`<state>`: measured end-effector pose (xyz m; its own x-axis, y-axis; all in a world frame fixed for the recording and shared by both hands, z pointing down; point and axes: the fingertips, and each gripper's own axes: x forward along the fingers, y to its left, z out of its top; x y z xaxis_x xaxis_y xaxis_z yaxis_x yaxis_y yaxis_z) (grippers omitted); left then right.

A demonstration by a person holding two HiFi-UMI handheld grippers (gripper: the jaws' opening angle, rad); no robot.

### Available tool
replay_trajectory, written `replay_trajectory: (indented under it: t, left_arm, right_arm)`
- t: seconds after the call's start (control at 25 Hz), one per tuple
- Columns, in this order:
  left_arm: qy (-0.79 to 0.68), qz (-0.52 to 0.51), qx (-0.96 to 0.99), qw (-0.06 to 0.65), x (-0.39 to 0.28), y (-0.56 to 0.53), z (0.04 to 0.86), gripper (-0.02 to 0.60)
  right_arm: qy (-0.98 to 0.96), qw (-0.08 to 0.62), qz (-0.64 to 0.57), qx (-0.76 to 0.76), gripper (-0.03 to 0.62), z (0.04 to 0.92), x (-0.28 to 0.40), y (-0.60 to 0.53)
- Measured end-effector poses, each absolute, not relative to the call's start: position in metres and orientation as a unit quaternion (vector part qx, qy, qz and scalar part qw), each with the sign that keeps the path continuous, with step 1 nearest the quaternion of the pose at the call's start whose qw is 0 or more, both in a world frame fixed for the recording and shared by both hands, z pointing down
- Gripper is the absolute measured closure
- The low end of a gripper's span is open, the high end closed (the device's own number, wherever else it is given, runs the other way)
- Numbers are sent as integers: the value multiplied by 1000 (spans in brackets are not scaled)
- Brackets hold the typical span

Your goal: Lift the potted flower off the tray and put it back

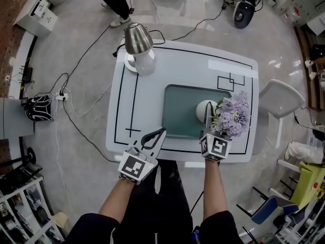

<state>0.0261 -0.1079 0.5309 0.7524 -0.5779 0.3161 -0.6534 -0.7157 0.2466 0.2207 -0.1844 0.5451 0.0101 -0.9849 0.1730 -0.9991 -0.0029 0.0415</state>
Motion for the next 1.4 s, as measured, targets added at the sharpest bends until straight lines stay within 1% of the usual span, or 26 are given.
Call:
replay_trajectory:
  t: [0.04, 0.6, 0.88, 1.12, 1.24, 1.4]
  left_arm:
    - [-335, 110, 920, 174, 25, -108, 531, 574]
    - [-324, 101, 926, 168, 29, -117, 525, 575]
    - [-322, 100, 931, 136, 33, -126, 510, 575]
    - [-323, 90, 934, 126, 40, -131, 490, 575]
    - [-319, 82, 936, 128, 43, -132, 479, 575]
    - [-315, 67, 941, 105, 46, -135, 465, 575]
  right_arm:
    - [-703, 77, 47, 705, 349, 545, 220, -185]
    - [-705, 69, 52, 704, 355, 535, 216, -181]
    - [-708, 53, 41, 703, 355, 484, 217, -178]
    - [-710, 45, 35, 702, 355, 430, 219, -169]
    - [-708, 41, 30, 705, 355, 412, 220, -160]
    - [-707, 46, 25, 705, 355, 400, 224, -149]
